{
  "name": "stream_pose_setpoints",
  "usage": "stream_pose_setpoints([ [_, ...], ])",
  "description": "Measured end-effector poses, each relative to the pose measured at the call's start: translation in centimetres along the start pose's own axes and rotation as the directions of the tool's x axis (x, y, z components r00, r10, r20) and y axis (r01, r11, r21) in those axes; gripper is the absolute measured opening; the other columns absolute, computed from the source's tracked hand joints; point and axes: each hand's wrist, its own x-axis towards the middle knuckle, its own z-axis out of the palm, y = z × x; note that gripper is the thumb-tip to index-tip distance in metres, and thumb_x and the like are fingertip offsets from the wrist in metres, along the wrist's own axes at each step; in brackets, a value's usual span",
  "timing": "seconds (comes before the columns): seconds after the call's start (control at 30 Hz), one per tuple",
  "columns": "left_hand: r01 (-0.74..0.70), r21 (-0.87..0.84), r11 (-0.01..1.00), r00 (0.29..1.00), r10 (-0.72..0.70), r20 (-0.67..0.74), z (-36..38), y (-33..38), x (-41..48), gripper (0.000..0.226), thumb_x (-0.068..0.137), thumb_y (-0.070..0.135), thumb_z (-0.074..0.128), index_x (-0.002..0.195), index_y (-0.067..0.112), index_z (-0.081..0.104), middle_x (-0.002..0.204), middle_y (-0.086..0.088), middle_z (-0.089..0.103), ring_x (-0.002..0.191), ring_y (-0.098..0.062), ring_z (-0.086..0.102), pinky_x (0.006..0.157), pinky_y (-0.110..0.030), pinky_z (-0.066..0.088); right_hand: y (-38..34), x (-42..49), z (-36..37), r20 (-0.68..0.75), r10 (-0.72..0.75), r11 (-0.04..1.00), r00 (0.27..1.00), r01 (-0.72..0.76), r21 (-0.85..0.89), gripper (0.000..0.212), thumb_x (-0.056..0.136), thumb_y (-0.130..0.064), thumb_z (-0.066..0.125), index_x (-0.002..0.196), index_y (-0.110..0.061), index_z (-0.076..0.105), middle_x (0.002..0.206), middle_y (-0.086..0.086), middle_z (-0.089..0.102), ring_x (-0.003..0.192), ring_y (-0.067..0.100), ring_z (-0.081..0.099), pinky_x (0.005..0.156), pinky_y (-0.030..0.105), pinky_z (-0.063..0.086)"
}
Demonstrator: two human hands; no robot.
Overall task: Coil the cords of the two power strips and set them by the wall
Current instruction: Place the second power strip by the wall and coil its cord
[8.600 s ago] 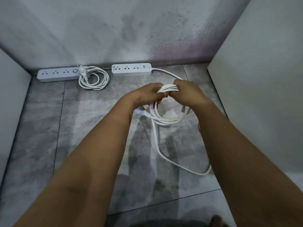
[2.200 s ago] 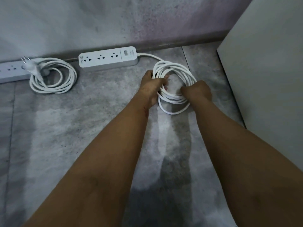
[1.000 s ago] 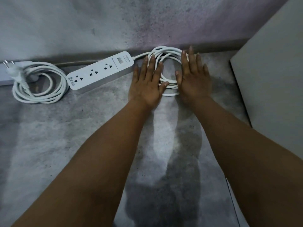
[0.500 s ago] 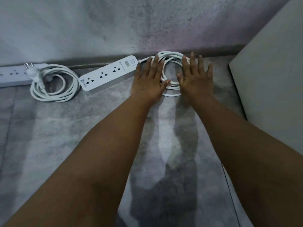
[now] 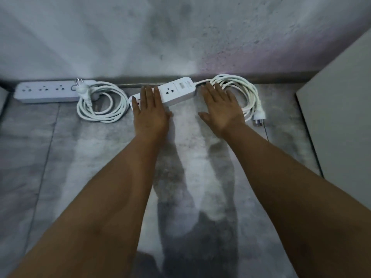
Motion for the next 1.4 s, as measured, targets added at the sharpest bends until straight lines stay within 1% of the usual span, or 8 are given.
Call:
stream_pose_setpoints([
  [0.2,-0.063,0.049,0.997,0.997,0.065,-0.038,-0.3,-4.2,1.4,0.071,0.092,0.034,0.051,0.149,0.000,0.025,0.151,-0.023,0.033,0.142,-0.038,0.026,0.118,-0.049,0.010,-3.5,5.0,-0.5,-0.011,-0.182,0.979,0.983,0.181,-0.097,0.076,0.090,-0.033,0.060,0.154,-0.019,0.021,0.161,0.002,0.024,0.145,0.027,0.027,0.112,0.043,0.024],
  [0.33,-0.151,0.047,0.987,0.985,0.154,-0.074,-0.4,-5.2,2.1,0.069,0.078,0.035,0.052,0.135,-0.003,0.046,0.123,-0.025,0.056,0.110,-0.042,0.053,0.095,-0.048,0.038,-5.2,7.6,0.2,-0.007,-0.265,0.951,0.964,0.260,-0.165,0.067,0.085,-0.024,0.060,0.147,-0.015,0.036,0.151,0.004,0.042,0.136,0.031,0.037,0.103,0.044,0.028],
  [0.47,-0.229,0.021,0.973,0.965,0.229,-0.130,-0.4,-6.1,2.5,0.068,0.074,0.037,0.041,0.129,-0.002,0.049,0.120,-0.022,0.057,0.105,-0.040,0.053,0.090,-0.044,0.041,-5.6,9.0,0.1,-0.036,-0.283,0.940,0.958,0.270,-0.209,0.058,0.080,-0.026,0.064,0.134,-0.011,0.048,0.136,0.008,0.053,0.122,0.034,0.043,0.093,0.042,0.029],
  [0.7,-0.293,0.013,0.956,0.951,0.292,-0.101,-0.7,-6.2,5.0,0.059,0.090,0.016,0.053,0.141,-0.008,0.038,0.145,-0.028,0.042,0.136,-0.045,0.037,0.114,-0.048,0.027,-5.4,9.3,0.0,-0.065,-0.225,0.953,0.972,0.206,-0.221,0.070,0.085,-0.035,0.066,0.144,-0.008,0.040,0.137,0.012,0.051,0.124,0.037,0.042,0.095,0.045,0.031],
  [0.83,-0.303,0.070,0.950,0.933,0.311,-0.182,0.9,-6.6,4.8,0.046,0.085,0.005,0.052,0.130,-0.008,0.054,0.131,-0.032,0.055,0.121,-0.050,0.053,0.101,-0.053,0.044,-6.2,8.9,0.6,-0.100,-0.196,0.959,0.976,0.169,-0.226,0.057,0.087,-0.024,0.063,0.137,-0.003,0.047,0.137,0.015,0.050,0.115,0.040,0.049,0.087,0.045,0.040],
  [1.03,-0.207,-0.024,0.978,0.974,0.204,-0.103,1.6,-6.3,4.0,0.056,0.098,0.016,0.014,0.151,-0.002,0.017,0.157,-0.025,0.018,0.147,-0.041,0.015,0.121,-0.047,0.009,-7.3,7.8,2.8,-0.212,-0.125,0.972,0.969,0.077,-0.222,0.042,0.082,-0.011,0.055,0.123,-0.006,0.063,0.107,0.010,0.067,0.095,0.032,0.063,0.084,0.038,0.050],
  [1.2,-0.113,0.008,0.994,0.994,0.113,0.008,0.4,-5.6,4.1,0.057,0.103,0.020,0.021,0.154,0.005,0.000,0.163,-0.014,-0.003,0.151,-0.028,-0.004,0.121,-0.042,-0.005,-7.5,6.5,2.9,-0.066,-0.069,0.994,0.995,0.063,-0.092,0.054,0.104,-0.027,0.031,0.153,-0.005,0.024,0.157,0.014,0.029,0.147,0.032,0.023,0.121,0.046,0.010],
  [1.4,-0.081,0.005,0.997,0.987,0.079,0.139,-3.3,-4.8,2.8,0.060,0.105,0.034,0.020,0.154,0.007,-0.004,0.163,-0.010,-0.008,0.151,-0.024,-0.006,0.121,-0.041,-0.004,-6.2,3.2,0.6,-0.004,0.044,0.999,0.999,-0.044,0.029,0.058,0.106,-0.036,0.022,0.156,-0.008,0.010,0.164,0.010,0.006,0.152,0.023,0.002,0.123,0.038,0.001],
])
